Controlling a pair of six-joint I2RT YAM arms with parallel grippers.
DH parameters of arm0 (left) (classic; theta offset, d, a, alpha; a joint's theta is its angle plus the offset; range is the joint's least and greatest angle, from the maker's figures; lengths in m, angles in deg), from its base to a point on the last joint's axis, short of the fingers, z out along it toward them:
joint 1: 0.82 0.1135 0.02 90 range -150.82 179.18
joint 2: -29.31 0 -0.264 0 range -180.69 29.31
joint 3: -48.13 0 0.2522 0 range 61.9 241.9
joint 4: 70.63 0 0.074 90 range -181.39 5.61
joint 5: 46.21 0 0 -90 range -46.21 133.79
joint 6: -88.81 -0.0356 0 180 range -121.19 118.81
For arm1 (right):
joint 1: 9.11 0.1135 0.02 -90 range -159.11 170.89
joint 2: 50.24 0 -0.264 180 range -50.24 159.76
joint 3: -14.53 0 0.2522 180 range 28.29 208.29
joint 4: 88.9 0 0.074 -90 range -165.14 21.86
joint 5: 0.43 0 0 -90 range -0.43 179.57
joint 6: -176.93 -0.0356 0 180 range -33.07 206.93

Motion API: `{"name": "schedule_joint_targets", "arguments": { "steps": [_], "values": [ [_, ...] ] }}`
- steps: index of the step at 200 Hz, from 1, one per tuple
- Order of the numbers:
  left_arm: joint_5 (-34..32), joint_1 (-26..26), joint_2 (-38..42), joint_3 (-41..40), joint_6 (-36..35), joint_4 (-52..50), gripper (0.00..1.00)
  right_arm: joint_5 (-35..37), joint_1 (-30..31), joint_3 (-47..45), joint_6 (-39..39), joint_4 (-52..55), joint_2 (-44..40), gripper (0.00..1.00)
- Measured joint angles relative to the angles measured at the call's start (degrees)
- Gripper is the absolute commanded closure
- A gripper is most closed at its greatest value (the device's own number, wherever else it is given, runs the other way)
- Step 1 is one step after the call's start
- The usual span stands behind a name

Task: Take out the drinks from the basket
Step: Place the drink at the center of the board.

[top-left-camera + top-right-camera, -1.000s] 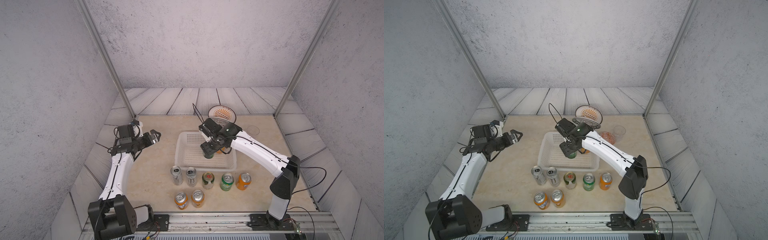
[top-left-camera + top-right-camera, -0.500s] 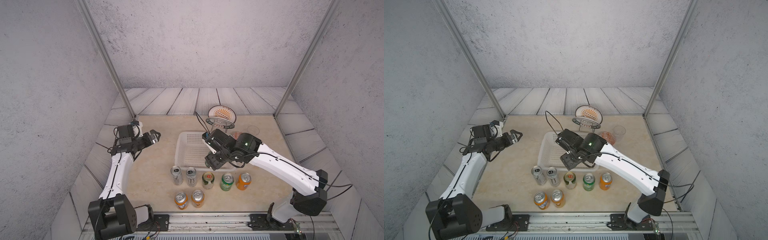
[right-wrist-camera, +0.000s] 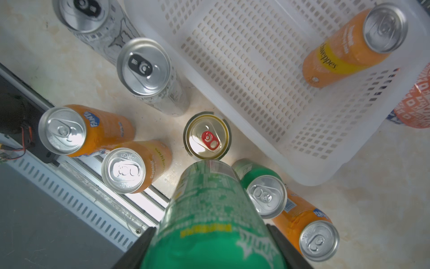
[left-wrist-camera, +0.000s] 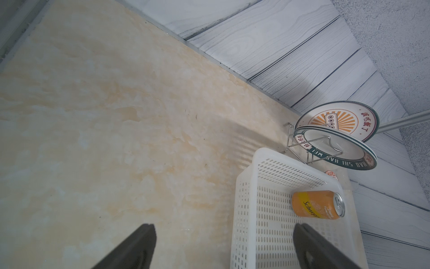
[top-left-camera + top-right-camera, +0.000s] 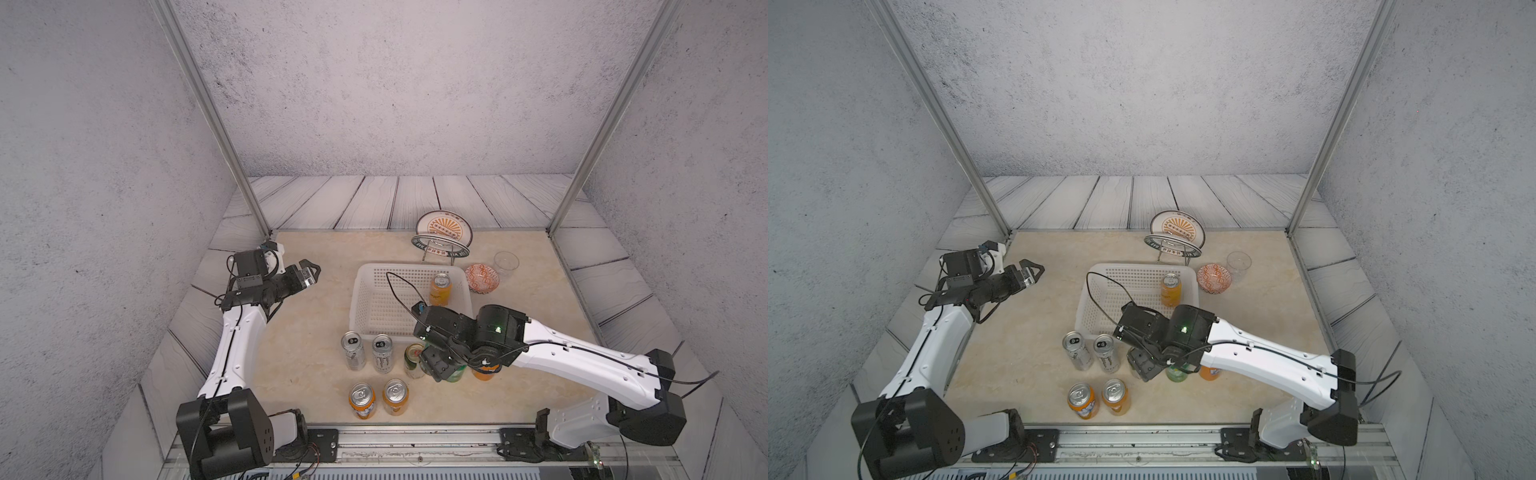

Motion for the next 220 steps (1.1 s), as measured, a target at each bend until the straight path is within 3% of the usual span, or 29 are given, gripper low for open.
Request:
{"name": "schedule_joint_targets", "arguments": {
  "steps": [124, 220],
  "values": [
    [0.0, 0.0, -0.2, 0.0, 0.0, 0.0, 0.01, -0.7, 3.4, -19.6, -10.3, -13.7, -1.8, 0.32],
    [0.0, 0.0, -0.2, 0.0, 0.0, 0.0, 0.01, -1.0, 3.7, -25.8, -12.5, -19.2, -1.7, 0.31]
  ]
}}
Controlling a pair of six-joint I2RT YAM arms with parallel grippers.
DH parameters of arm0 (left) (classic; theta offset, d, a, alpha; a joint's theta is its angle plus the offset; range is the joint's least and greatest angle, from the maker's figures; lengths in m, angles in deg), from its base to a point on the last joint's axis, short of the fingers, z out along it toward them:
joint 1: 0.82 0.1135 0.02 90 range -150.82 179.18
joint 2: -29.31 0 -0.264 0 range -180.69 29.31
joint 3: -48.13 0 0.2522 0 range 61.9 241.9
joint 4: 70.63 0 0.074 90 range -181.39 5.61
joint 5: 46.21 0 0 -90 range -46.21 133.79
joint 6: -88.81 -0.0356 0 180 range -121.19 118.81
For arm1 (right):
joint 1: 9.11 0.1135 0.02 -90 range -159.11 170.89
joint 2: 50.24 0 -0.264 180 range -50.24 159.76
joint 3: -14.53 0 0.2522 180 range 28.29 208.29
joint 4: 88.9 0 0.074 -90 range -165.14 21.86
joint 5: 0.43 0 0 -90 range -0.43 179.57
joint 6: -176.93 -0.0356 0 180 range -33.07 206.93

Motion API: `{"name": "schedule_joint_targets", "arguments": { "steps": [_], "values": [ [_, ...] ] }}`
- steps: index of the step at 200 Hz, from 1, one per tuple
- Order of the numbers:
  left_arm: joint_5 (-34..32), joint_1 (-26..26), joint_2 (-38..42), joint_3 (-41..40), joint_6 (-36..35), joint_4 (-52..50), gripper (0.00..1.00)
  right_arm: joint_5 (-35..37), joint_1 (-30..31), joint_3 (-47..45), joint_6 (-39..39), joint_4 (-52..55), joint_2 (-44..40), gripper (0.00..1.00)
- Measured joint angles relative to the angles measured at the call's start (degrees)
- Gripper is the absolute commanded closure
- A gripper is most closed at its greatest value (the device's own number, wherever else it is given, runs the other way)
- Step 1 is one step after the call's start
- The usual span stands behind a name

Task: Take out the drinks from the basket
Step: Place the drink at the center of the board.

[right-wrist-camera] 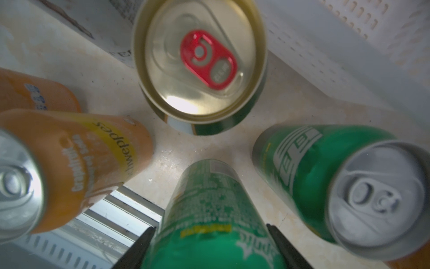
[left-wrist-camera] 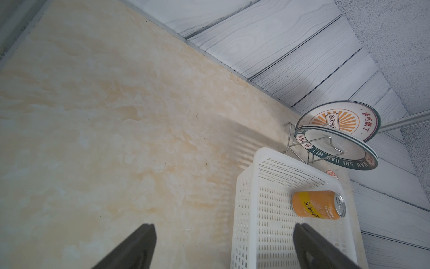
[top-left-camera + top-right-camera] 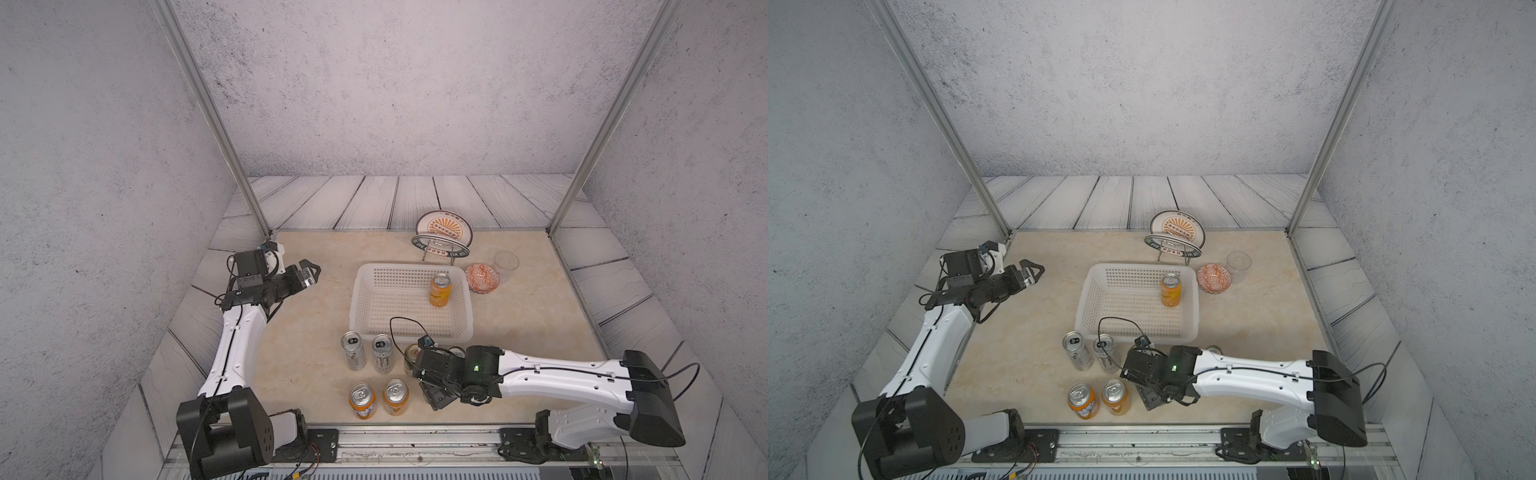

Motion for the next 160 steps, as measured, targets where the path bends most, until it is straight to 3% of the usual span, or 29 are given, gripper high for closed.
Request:
{"name": "schedule_joint_targets", "arguments": {
  "steps": [160],
  "values": [
    [0.4, 0.0, -0.9, 0.0, 0.0, 0.0, 0.01, 0.2, 0.1, -1.3, -0.6, -2.4, 4.2, 0.21]
  ]
}}
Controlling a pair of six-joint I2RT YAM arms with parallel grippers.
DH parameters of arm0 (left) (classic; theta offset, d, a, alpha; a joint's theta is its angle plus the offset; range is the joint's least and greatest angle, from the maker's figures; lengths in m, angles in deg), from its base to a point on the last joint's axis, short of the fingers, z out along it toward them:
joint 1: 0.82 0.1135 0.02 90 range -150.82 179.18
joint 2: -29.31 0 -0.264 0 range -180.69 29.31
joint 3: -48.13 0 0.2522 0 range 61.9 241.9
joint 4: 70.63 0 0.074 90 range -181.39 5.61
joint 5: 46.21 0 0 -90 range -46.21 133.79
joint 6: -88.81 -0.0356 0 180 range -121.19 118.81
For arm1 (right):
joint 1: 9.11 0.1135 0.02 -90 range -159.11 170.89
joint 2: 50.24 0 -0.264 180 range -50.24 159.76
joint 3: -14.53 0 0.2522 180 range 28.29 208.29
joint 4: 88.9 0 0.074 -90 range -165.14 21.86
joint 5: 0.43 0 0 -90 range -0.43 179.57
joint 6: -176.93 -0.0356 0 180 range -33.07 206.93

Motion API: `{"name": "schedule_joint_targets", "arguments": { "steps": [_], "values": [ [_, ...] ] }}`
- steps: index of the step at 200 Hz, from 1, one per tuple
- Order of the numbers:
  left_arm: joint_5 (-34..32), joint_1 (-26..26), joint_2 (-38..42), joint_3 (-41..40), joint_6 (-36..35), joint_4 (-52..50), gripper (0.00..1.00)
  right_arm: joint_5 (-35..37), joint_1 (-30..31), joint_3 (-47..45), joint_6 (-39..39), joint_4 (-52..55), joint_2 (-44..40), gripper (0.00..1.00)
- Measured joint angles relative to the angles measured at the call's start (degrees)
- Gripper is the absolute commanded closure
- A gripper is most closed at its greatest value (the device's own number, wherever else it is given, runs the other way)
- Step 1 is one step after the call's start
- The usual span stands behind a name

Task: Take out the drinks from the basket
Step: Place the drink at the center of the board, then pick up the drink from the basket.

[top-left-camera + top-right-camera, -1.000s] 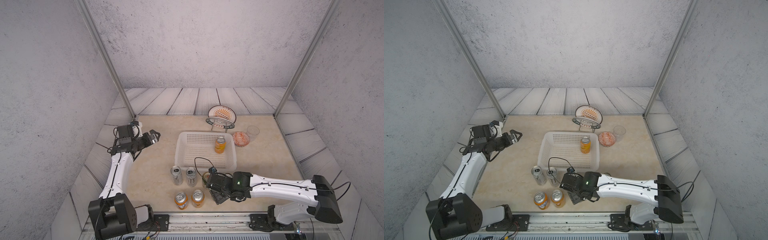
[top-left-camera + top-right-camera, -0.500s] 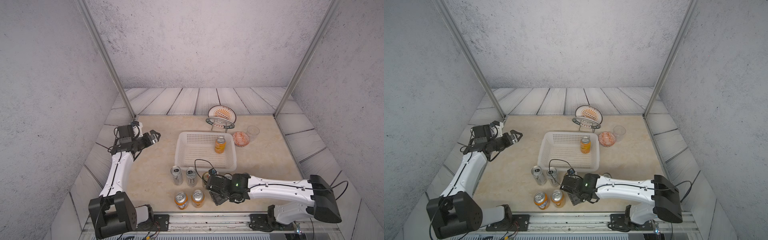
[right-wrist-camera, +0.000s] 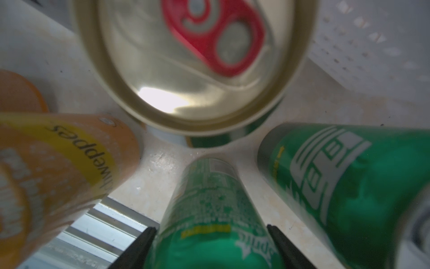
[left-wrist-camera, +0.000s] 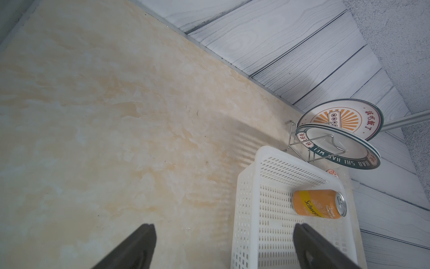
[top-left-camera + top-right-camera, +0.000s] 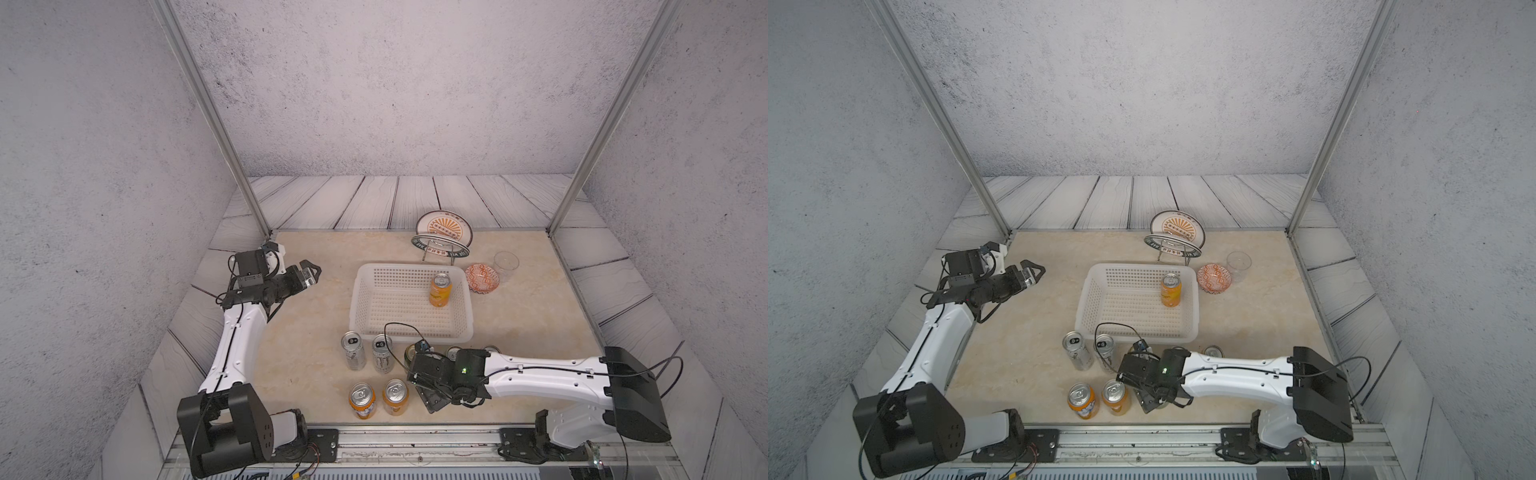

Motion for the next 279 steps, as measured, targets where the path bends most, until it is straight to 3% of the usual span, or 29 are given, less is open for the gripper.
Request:
{"name": "schedule_joint_targets", "arguments": {
  "steps": [90, 195, 230, 279],
  "values": [
    [0.5, 0.0, 0.0, 0.0, 0.0, 0.0, 0.01, 0.4, 0.1, 1.8, -0.1, 1.6, -2.0, 0.01],
    [0.7, 0.0, -0.1, 0.0, 0.0, 0.0, 0.01, 5.6, -0.9, 14.6, 4.2, 10.6, -9.6, 0.0],
    [0.7, 0.0, -0.5, 0.0, 0.0, 0.0, 0.01, 7.0, -6.7, 18.4, 9.4, 12.0, -10.5, 0.01],
    [0.8, 0.0, -0.7, 0.0, 0.0, 0.0, 0.01, 5.6, -20.4, 19.2, 17.9, 11.3, -10.5, 0.01]
  ]
}}
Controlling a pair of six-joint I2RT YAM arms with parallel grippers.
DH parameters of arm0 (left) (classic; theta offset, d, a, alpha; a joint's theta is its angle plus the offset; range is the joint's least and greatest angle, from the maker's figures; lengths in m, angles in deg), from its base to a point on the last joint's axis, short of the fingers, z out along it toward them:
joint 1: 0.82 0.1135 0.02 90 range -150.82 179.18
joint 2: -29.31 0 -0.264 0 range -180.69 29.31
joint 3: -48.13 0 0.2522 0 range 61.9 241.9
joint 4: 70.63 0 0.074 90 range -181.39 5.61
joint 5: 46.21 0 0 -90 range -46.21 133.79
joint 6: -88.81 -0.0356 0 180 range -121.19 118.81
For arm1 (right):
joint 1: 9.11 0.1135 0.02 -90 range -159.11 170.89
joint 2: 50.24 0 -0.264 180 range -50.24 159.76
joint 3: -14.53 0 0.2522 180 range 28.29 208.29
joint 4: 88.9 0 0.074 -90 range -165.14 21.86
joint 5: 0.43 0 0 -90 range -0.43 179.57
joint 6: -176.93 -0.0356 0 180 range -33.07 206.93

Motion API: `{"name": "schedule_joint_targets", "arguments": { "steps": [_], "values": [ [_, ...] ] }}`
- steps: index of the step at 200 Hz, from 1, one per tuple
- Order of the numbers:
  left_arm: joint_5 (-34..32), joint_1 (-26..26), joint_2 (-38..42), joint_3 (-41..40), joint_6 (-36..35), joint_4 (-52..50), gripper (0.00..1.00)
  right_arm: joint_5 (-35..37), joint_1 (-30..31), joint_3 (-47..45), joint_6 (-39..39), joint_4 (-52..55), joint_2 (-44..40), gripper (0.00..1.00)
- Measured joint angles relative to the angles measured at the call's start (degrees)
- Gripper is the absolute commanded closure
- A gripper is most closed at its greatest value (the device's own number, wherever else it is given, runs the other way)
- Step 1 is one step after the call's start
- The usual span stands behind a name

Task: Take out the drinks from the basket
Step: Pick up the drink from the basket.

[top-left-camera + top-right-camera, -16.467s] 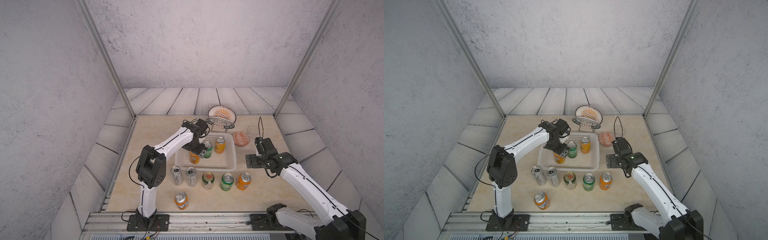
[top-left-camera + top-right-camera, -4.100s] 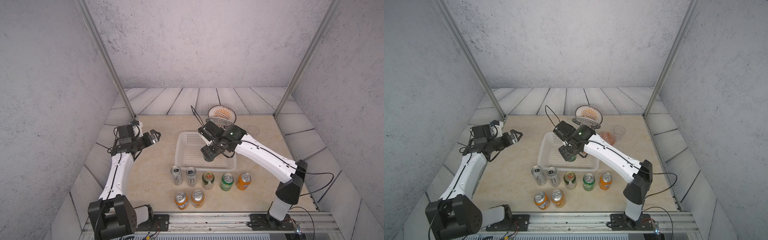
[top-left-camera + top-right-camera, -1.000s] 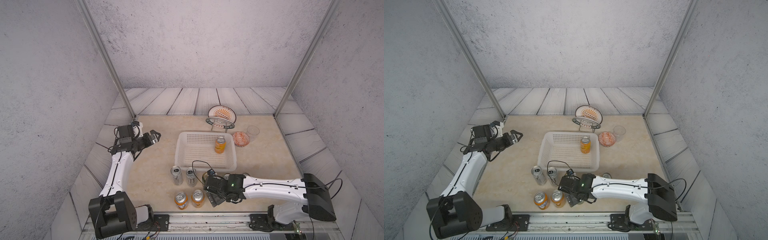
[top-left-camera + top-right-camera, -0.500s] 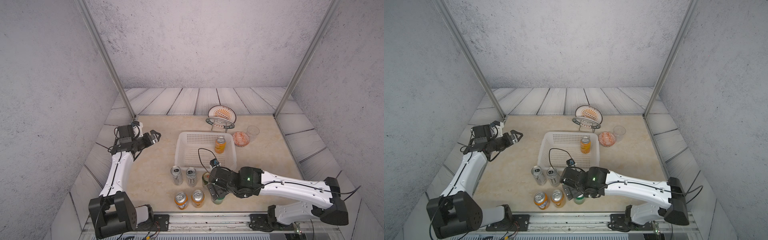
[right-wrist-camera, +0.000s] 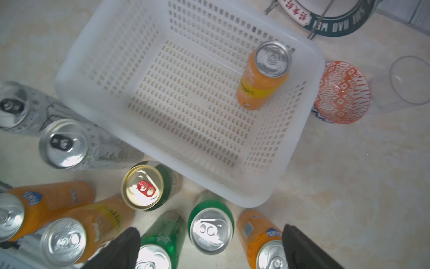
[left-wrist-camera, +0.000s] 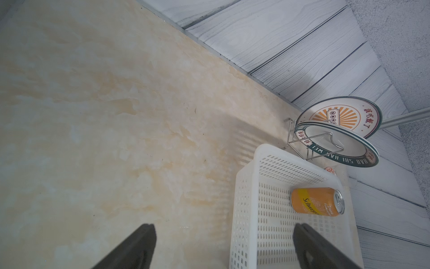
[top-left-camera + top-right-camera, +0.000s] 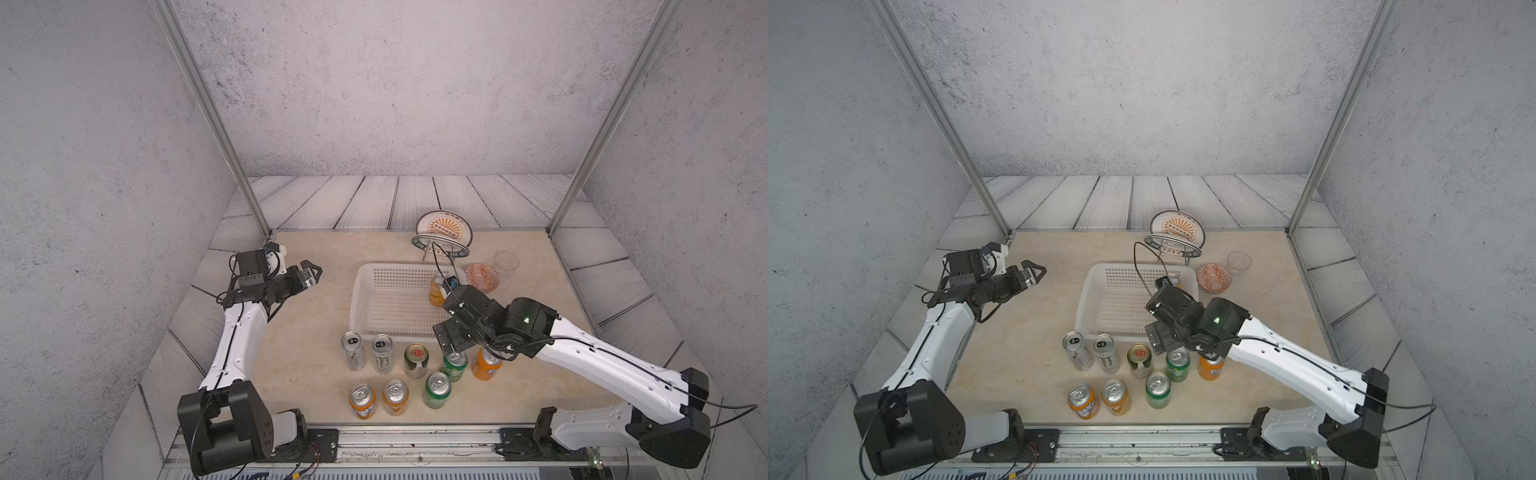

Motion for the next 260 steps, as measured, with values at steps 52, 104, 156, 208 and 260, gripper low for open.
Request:
{"name": "schedule_joint_targets", "arguments": {
  "steps": [52, 104, 156, 208, 260],
  "values": [
    [0.0, 0.0, -0.3, 0.0, 0.0, 0.0, 0.01, -3.8, -11.6, 1.8, 7.6, -4.9, 4.9, 0.01],
    [0.0, 0.0, -0.3, 0.0, 0.0, 0.0, 0.01, -7.2, -16.4, 7.7, 11.8, -10.2, 17.4, 0.01],
    [0.1, 0.0, -0.3, 0.0, 0.0, 0.0, 0.01, -8.7, -19.8, 15.6, 13.7, -11.3, 28.8, 0.01],
    [0.5, 0.3, -0.3, 0.0, 0.0, 0.0, 0.01, -8.8, -21.3, 22.5, 13.9, -9.1, 38.4, 0.02],
    [1.0, 0.4, -0.3, 0.0, 0.0, 0.0, 0.01, -8.9, -21.7, 24.7, 13.4, -8.5, 42.9, 0.03]
  ]
}}
